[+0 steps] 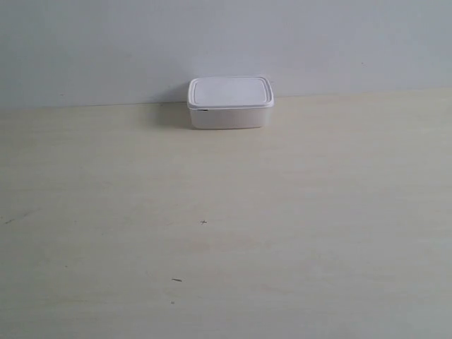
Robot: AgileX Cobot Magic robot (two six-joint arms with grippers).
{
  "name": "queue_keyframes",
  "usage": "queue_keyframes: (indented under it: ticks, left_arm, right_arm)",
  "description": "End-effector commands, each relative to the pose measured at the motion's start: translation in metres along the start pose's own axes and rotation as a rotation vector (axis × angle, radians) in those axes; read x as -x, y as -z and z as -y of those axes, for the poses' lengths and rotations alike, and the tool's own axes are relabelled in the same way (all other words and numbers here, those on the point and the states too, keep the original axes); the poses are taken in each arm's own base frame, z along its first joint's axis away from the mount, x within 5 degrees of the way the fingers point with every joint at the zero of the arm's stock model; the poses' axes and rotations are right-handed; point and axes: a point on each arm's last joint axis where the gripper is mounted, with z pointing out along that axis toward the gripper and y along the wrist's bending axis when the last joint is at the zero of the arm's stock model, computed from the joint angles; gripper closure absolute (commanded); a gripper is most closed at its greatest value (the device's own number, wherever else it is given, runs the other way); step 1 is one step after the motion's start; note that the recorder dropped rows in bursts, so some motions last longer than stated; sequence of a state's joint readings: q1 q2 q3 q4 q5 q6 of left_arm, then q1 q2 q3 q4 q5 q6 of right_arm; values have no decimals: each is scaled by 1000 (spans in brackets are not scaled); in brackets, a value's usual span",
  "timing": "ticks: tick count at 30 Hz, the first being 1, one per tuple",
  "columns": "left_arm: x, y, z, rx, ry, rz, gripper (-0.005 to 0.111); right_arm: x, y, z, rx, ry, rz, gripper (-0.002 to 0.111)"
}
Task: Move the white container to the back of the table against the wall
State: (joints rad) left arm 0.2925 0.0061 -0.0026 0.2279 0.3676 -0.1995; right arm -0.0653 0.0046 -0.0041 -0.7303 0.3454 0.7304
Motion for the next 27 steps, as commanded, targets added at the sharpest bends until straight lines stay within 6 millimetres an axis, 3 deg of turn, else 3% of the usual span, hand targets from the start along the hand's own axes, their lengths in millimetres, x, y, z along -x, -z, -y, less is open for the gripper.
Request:
queue_keyframes:
  ticks: [1, 11, 16, 20, 27]
  left_arm:
    - [-1, 0, 0, -5, -55, 1, 107]
    - [-1, 0, 0, -5, -55, 1, 107]
    - [-1, 0, 0, -5, -55, 1, 107]
    - [-1, 0, 0, -5, -55, 1, 107]
    - [-1, 0, 0, -5, -53, 1, 107]
  right_arm:
    - [-1, 0, 0, -5, 52, 1, 108]
    - [-1, 0, 0, -1, 125, 2, 108]
    - [-1, 0, -6, 62, 9, 4, 108]
    - [2, 0, -8, 83, 93, 36, 108]
    - [1, 2, -17, 204, 28, 28, 108]
